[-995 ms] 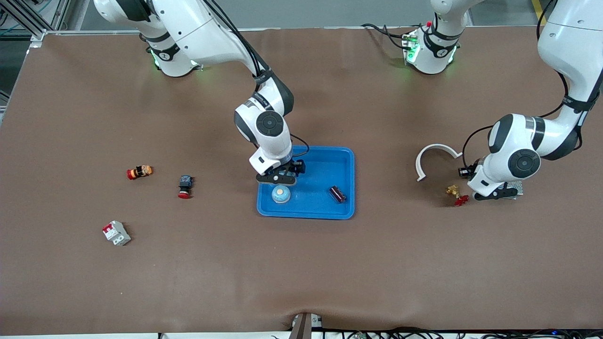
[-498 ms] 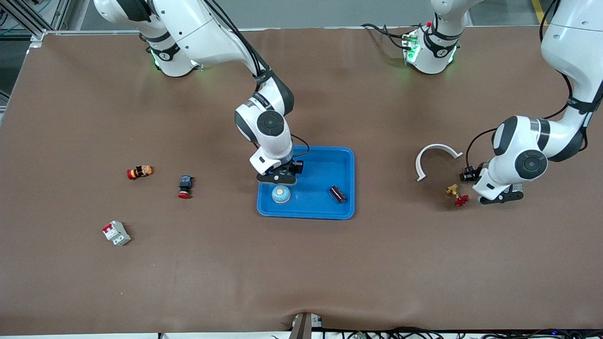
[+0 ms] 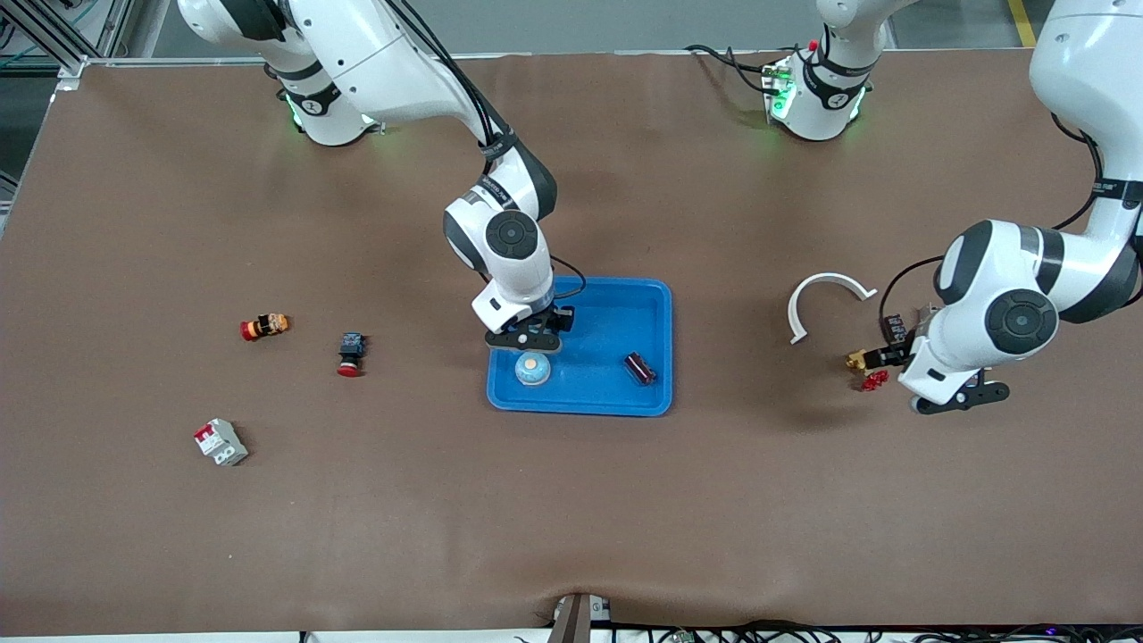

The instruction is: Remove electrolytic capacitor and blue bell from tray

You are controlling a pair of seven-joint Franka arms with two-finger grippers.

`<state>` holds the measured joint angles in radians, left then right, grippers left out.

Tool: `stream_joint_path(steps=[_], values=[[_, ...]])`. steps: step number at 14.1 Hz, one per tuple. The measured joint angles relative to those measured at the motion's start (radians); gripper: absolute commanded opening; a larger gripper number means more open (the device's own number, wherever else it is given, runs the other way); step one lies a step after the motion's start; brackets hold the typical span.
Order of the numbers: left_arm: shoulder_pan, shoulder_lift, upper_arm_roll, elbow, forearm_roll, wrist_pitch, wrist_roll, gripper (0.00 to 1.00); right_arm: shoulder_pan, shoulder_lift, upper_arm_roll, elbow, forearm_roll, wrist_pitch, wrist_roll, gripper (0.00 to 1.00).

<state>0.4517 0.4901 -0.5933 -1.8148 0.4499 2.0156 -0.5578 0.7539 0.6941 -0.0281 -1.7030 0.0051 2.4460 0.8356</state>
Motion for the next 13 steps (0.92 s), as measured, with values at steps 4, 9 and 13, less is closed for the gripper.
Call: stream_joint_path(steps=[4, 9, 13], values=[[-0.156, 0.018, -0.009, 0.078, -0.048, -0.013, -0.255, 1.0, -0.017, -0.065, -0.008, 0.056, 0.0, -0.184, -0.014, 0.58], [-0.324, 0.143, -0.008, 0.216, -0.053, -0.009, -0.555, 1.0, -0.177, -0.24, -0.015, 0.096, 0.051, -0.498, -0.301, 0.55], [-0.462, 0.254, -0.006, 0.322, -0.053, 0.032, -0.758, 1.0, -0.321, -0.346, -0.019, 0.089, 0.053, -0.655, -0.561, 0.55]])
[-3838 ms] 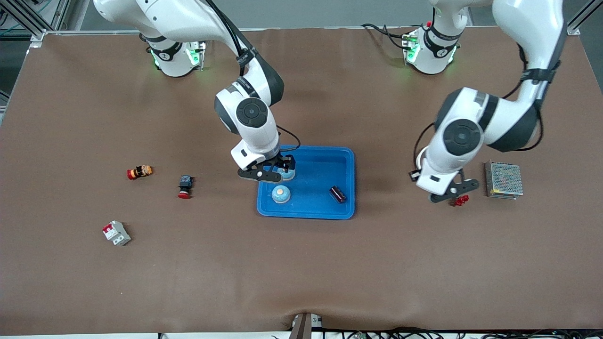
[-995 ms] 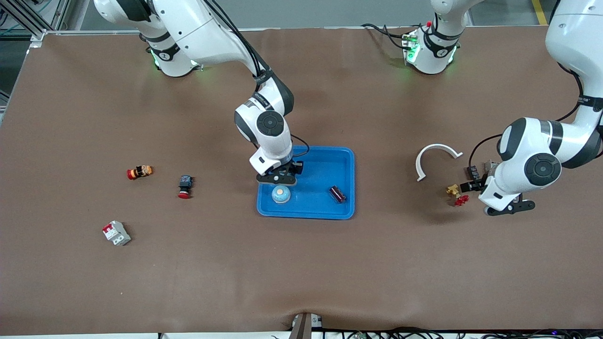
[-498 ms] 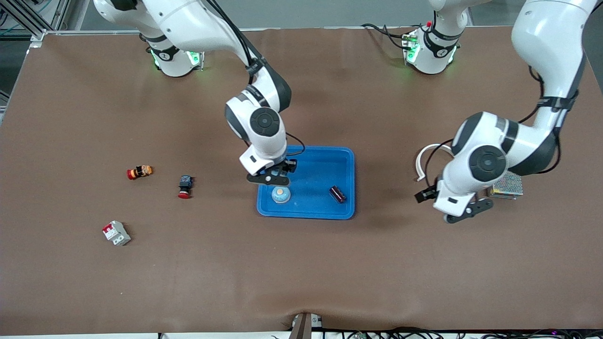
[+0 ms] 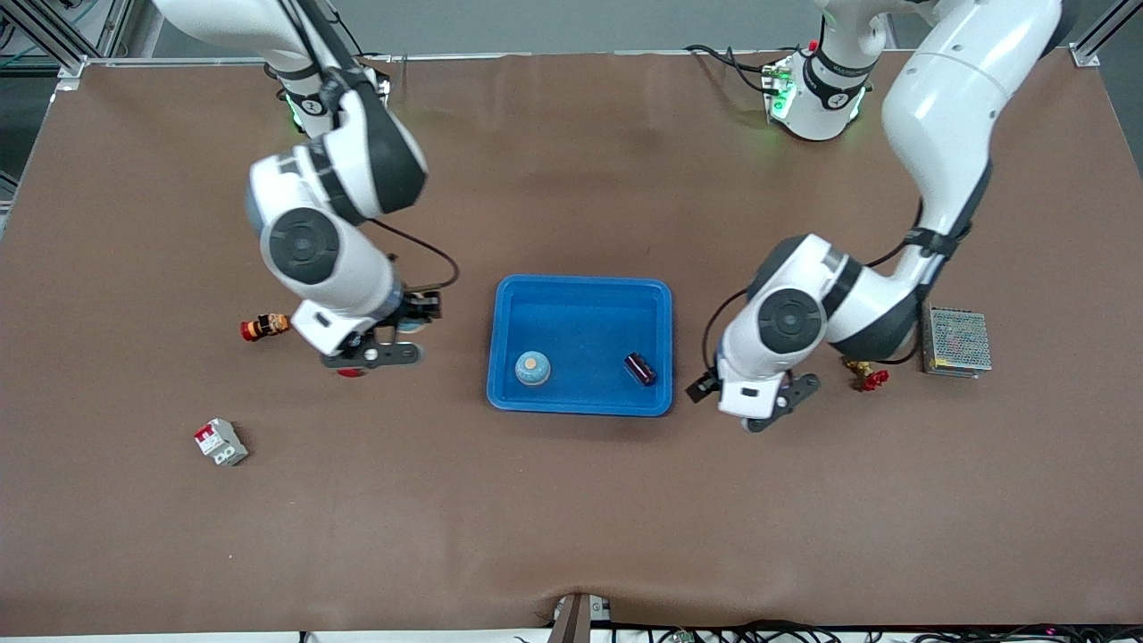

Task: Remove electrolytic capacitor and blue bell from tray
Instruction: 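Grasp the tall capacitor with the left gripper while the right gripper carries the bell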

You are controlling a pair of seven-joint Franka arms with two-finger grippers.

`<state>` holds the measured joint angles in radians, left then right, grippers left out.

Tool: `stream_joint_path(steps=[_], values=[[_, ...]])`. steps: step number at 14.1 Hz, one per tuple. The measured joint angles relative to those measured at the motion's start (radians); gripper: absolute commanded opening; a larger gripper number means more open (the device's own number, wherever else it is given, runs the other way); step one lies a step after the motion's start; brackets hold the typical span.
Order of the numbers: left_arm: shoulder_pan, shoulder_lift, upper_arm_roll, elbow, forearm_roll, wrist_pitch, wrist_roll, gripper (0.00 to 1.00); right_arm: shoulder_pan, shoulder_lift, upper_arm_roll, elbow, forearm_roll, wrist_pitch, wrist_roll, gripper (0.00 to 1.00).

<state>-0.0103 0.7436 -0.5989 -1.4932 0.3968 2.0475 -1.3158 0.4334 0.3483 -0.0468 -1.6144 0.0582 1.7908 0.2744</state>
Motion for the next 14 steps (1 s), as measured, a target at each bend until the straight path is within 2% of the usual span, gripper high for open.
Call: stream_joint_path(steps=[5, 8, 11, 14], values=[[-0.099, 0.067, 0.006, 0.026, 0.0, 0.088, -0.139, 0.82, -0.093, -0.092, -0.002, -0.108, -0.041, -0.012, -0.21, 0.55], [-0.147, 0.092, 0.048, 0.029, 0.0, 0.134, -0.171, 0.75, -0.178, -0.159, -0.004, -0.204, -0.045, 0.023, -0.362, 0.55], [-0.215, 0.106, 0.115, 0.032, 0.0, 0.16, -0.186, 0.7, -0.281, -0.213, -0.005, -0.32, -0.045, 0.112, -0.524, 0.55], [-0.231, 0.117, 0.123, 0.036, 0.0, 0.179, -0.211, 0.65, -0.355, -0.233, -0.005, -0.45, -0.045, 0.26, -0.647, 0.55]])
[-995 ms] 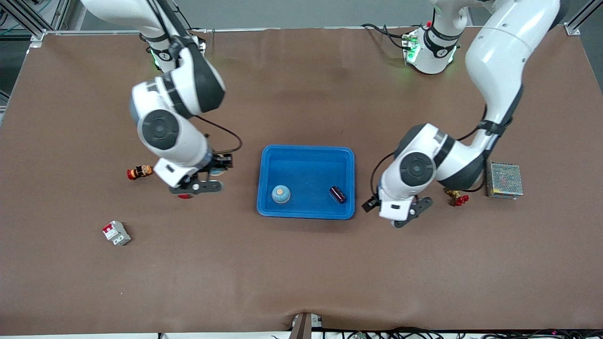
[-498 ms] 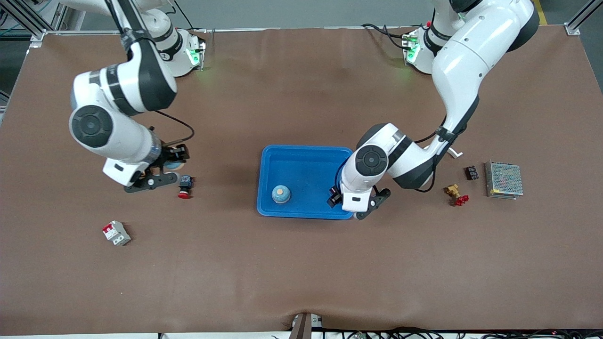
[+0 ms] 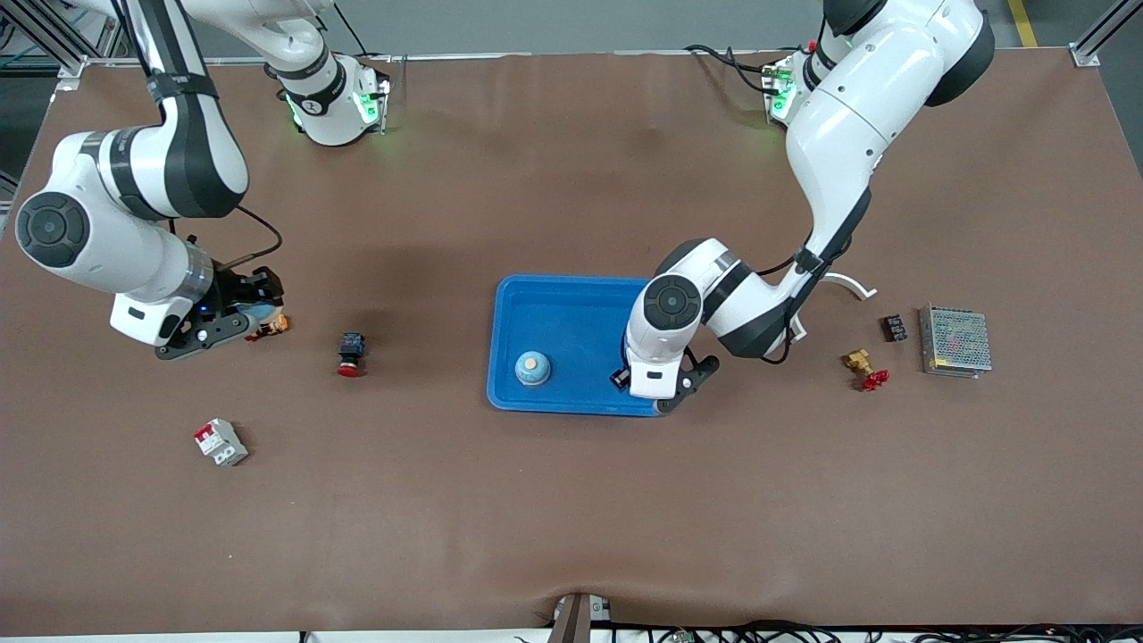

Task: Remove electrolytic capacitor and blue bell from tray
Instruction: 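Grasp the tall capacitor with the left gripper while the right gripper carries the bell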

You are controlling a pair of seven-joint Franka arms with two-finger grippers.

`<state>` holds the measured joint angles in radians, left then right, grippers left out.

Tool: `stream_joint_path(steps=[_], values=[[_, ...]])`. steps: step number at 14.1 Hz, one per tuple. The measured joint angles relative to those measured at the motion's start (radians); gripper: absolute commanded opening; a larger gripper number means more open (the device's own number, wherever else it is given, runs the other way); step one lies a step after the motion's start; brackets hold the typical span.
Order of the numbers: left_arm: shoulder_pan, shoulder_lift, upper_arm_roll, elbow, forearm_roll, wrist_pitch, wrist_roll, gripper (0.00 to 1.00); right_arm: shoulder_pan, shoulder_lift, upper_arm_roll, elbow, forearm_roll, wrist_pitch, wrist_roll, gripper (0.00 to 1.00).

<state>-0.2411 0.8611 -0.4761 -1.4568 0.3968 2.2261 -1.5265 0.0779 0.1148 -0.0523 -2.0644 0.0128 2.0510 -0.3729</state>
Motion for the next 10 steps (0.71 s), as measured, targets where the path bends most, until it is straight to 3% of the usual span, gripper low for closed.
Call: stream_joint_path(steps=[4, 10], values=[[-0.002, 0.015, 0.0, 0.001, 0.0, 0.008, -0.002, 0.59, -0.045, -0.002, 0.0, -0.145, 0.0, 0.176, -0.068, 0.55], [-0.003, 0.022, 0.0, 0.001, 0.0, 0.008, -0.002, 0.51, -0.045, -0.003, 0.005, -0.224, 0.0, 0.293, -0.069, 0.55]])
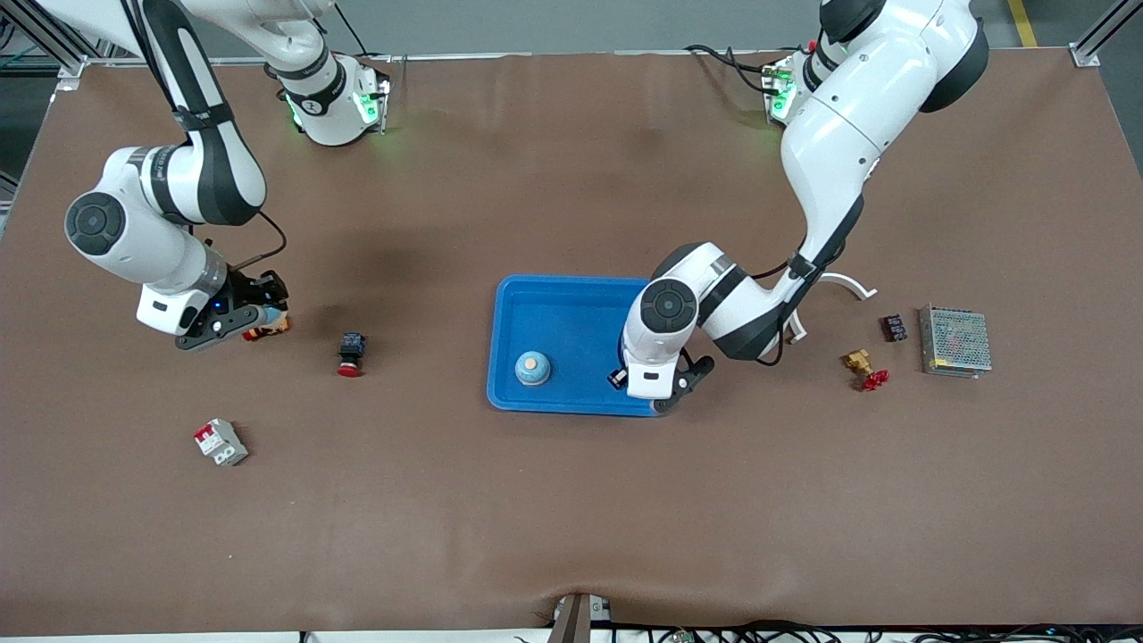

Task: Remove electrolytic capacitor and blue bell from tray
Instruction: 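Grasp the tall capacitor with the left gripper while the right gripper carries the bell, then place the tall capacitor by the valve while the right gripper sets the bell down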

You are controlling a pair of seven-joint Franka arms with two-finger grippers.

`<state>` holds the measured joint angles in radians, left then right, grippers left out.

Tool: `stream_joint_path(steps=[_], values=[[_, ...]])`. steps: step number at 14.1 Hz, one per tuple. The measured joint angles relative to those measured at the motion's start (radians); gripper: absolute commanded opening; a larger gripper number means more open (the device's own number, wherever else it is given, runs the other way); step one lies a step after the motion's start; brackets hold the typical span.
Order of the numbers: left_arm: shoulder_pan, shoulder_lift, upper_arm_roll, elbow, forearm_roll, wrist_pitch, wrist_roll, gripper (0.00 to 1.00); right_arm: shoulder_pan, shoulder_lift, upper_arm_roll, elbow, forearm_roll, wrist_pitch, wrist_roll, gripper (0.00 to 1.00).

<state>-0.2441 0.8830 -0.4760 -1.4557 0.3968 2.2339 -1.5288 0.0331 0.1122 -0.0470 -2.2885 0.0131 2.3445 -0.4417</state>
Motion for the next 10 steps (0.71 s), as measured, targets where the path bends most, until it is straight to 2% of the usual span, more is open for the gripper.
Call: stream_joint_path(steps=[5, 7, 9, 10], values=[[0.0, 0.006, 0.0, 0.0, 0.0, 0.0, 0.0, 0.38, 0.0, 0.004, 0.004, -0.075, 0.001, 0.106, 0.0, 0.55], [-0.001, 0.006, 0.0, 0.0, 0.0, 0.0, 0.0, 0.23, 0.0, 0.012, 0.008, -0.096, 0.001, 0.146, 0.0, 0.55], [-0.001, 0.006, 0.0, 0.001, 0.0, 0.0, 0.0, 0.0, 0.003, 0.028, 0.013, -0.1, 0.001, 0.172, 0.0, 0.55], [-0.001, 0.006, 0.0, 0.003, 0.0, 0.0, 0.0, 0.0, 0.004, 0.037, 0.015, -0.1, 0.001, 0.181, 0.0, 0.55]])
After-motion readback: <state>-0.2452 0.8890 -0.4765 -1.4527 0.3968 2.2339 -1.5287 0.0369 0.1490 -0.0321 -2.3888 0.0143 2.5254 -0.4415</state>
